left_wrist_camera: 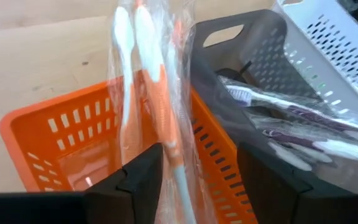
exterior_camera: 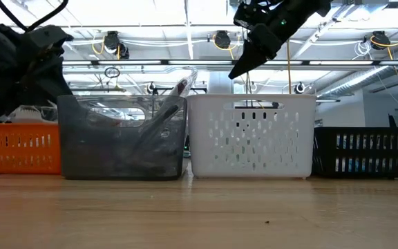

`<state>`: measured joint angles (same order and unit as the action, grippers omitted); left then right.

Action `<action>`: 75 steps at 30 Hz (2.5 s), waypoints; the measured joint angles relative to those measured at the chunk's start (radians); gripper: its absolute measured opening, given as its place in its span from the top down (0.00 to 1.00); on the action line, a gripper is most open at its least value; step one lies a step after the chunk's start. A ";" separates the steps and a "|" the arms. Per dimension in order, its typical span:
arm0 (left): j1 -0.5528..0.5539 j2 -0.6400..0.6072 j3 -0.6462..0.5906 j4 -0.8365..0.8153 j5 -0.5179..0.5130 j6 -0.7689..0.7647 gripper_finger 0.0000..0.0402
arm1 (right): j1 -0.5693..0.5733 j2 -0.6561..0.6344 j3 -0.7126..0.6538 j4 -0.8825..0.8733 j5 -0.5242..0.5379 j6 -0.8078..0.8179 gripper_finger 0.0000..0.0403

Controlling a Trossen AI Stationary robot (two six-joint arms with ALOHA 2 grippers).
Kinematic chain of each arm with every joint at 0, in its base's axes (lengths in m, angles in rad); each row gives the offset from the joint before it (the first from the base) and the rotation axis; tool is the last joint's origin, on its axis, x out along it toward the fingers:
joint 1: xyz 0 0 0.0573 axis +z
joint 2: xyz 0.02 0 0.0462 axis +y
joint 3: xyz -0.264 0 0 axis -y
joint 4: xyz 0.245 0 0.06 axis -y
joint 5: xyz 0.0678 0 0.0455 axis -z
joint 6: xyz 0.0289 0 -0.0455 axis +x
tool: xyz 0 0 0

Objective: Pick & Place Toothbrushes
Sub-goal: Put the orange toothbrush into the orange bin, then put the blue toothbrush into the right black bin

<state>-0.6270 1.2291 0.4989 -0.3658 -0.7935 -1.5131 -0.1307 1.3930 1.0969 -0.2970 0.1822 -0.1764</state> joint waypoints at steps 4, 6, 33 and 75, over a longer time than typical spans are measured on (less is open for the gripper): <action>0.000 -0.029 0.000 0.001 0.017 0.013 0.48 | 0.000 0.000 0.000 0.000 0.000 0.000 0.88; 0.000 -0.039 0.000 -0.001 0.023 0.031 0.48 | 0.000 0.000 0.000 0.000 0.000 0.000 0.88; 0.671 -0.262 0.097 0.119 0.122 1.155 0.48 | 0.000 0.000 0.000 0.000 -0.001 0.026 0.88; 1.286 0.791 0.799 0.263 0.610 2.226 0.48 | 0.002 0.000 -0.033 0.039 0.000 0.025 0.88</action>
<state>0.6586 2.0198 1.2976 -0.1032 -0.1837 0.7131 -0.1291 1.3933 1.0637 -0.2584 0.1818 -0.1512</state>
